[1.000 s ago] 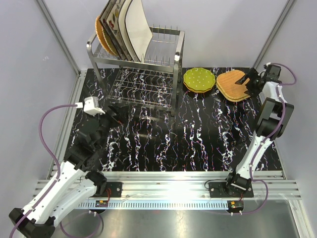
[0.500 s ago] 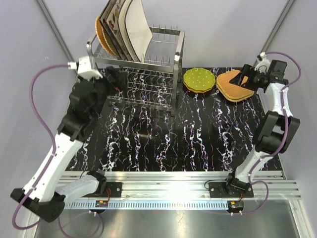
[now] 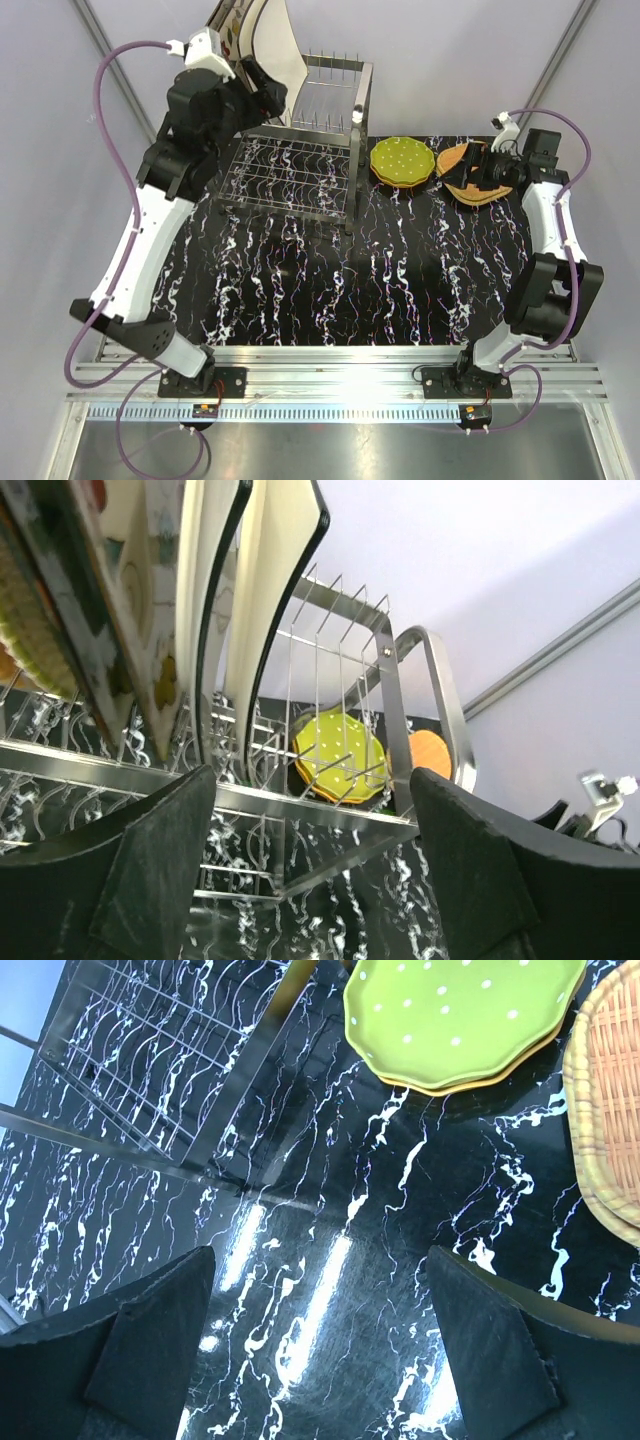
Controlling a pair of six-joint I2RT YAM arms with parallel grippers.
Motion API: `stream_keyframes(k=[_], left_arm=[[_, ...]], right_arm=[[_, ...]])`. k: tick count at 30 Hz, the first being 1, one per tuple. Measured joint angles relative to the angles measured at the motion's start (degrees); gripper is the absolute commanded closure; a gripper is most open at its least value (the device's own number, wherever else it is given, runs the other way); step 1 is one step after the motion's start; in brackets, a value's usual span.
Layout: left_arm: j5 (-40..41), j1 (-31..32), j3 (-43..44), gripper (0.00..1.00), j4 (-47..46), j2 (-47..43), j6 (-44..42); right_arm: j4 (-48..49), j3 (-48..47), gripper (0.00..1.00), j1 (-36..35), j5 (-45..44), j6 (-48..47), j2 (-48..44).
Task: Unload the plates from the dish rack
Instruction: Grab a plate with the left arm
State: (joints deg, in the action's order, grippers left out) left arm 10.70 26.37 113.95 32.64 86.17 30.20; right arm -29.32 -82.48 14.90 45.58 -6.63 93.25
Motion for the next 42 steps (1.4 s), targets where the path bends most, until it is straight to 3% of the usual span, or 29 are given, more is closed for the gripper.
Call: stream_keyframes(k=[5, 24, 36, 42], left_arm=[[0.00, -0.24, 7.26, 0.30, 4.04, 5.27, 2.73], [-1.66, -2.89, 12.48, 0.41, 6.32, 12.13, 6.01], [2.05, -2.43, 10.14, 0.55, -0.66, 14.08, -3.78], [4.02, -1.84, 5.84, 0.56, -8.44, 14.10, -10.62]], right_arm=[[1.03, 0.98, 0.06, 0.02, 0.70, 0.48, -0.20], [2.10, 2.05, 0.06, 0.02, 2.10, 1.49, -0.96], [2.27, 2.05, 0.06, 0.02, 2.14, 2.01, -1.11], [2.49, 2.05, 0.05, 0.02, 2.16, 2.19, -1.29]])
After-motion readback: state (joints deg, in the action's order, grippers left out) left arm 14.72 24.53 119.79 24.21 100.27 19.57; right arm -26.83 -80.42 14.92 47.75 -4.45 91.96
